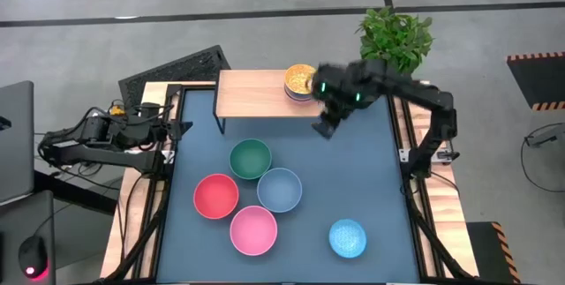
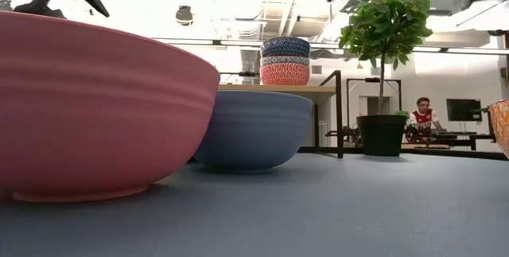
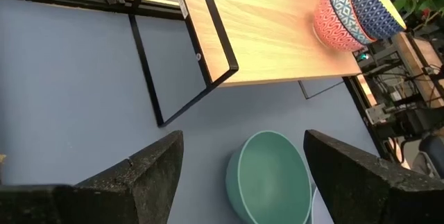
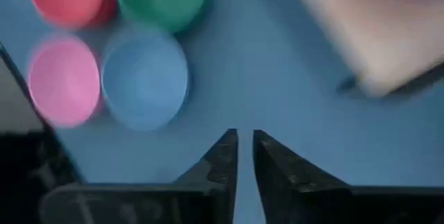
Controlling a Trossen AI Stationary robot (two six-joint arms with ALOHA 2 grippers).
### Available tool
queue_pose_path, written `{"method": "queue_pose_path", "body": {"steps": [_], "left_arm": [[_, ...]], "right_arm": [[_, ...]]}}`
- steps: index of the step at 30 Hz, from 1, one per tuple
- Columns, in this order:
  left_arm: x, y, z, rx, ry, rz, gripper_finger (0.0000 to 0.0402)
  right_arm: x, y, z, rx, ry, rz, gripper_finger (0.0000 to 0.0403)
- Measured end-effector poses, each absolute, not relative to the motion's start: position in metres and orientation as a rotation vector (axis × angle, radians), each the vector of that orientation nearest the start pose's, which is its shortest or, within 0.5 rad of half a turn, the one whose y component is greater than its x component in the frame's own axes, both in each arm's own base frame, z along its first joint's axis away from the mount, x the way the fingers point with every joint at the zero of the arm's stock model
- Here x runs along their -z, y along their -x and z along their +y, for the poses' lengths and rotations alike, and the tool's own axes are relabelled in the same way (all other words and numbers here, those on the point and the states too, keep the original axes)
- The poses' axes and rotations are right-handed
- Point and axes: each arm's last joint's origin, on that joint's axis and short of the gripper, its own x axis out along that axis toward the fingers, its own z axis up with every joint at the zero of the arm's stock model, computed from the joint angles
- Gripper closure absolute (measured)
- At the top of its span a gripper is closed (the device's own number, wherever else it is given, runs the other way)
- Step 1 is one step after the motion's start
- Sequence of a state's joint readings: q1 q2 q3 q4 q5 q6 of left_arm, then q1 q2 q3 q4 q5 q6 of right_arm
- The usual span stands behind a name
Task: Place and stack bowls onto a shelf
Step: Stack the light blue-patterned bowl on top of the yellow-patterned bowl on the shelf
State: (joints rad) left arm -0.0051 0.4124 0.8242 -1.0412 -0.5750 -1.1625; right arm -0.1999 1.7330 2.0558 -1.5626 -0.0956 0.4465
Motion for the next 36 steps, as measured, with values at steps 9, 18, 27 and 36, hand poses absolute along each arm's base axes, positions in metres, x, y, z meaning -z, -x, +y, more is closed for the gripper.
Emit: {"method": "queue_pose_path", "body": {"steps": [9,18,27,36], "left_arm": [[-0.306,-0.055,0.014,-0.763,0.899,0.278,0.0118],[-0.304,-0.056,0.013,-0.740,0.885,0.307,0.0118],[-0.304,-0.056,0.013,-0.740,0.892,0.304,0.0118],[-0.304,-0.055,0.013,-0.743,0.897,0.302,0.0118]], "right_arm": [[-0.317,-0.284,0.021,0.419,-0.673,1.491,0.0206],[-0.271,-0.256,0.089,0.266,-0.733,1.454,0.0187],[-0.241,-0.247,0.123,0.174,-0.775,1.477,0.0193],[-0.209,-0.237,0.132,0.174,-0.805,1.479,0.0194]]}}
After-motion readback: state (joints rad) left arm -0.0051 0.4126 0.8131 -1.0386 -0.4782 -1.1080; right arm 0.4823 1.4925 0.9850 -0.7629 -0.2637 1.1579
